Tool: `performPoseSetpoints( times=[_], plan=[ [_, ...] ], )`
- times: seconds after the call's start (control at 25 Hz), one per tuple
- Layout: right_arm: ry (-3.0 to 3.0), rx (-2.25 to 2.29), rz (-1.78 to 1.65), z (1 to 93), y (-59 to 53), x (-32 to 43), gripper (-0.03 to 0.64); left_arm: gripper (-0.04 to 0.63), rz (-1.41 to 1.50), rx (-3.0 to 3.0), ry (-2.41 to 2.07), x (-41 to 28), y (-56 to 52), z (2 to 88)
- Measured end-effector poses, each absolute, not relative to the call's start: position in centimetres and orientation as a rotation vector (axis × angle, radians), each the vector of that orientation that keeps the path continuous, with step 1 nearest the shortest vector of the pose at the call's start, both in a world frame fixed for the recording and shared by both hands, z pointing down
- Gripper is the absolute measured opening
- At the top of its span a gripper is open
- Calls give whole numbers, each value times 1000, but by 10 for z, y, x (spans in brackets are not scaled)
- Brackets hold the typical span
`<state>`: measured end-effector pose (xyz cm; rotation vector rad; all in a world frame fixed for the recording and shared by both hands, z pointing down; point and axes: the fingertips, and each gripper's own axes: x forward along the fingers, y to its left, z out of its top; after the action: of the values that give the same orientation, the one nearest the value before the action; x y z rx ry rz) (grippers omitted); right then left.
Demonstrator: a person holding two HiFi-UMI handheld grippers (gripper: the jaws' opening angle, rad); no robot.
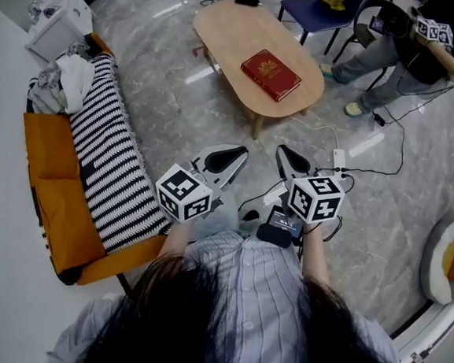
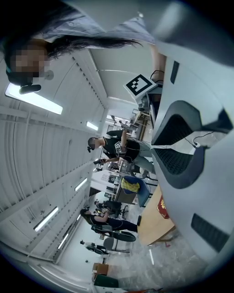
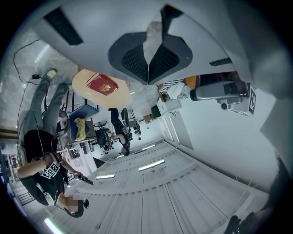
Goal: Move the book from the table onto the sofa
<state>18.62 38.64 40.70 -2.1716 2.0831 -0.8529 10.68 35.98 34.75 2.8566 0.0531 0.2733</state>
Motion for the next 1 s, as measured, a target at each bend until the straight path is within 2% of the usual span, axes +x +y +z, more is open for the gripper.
performPoseSetpoints(
  times=[0.4,1.0],
  plan=[
    [2027,-2169,-909,420,351,214,18,12,315,2818,83,132,323,366],
    [1905,-2210,-988,420,204,278,17,12,307,2814,183,207,150,355]
  ],
)
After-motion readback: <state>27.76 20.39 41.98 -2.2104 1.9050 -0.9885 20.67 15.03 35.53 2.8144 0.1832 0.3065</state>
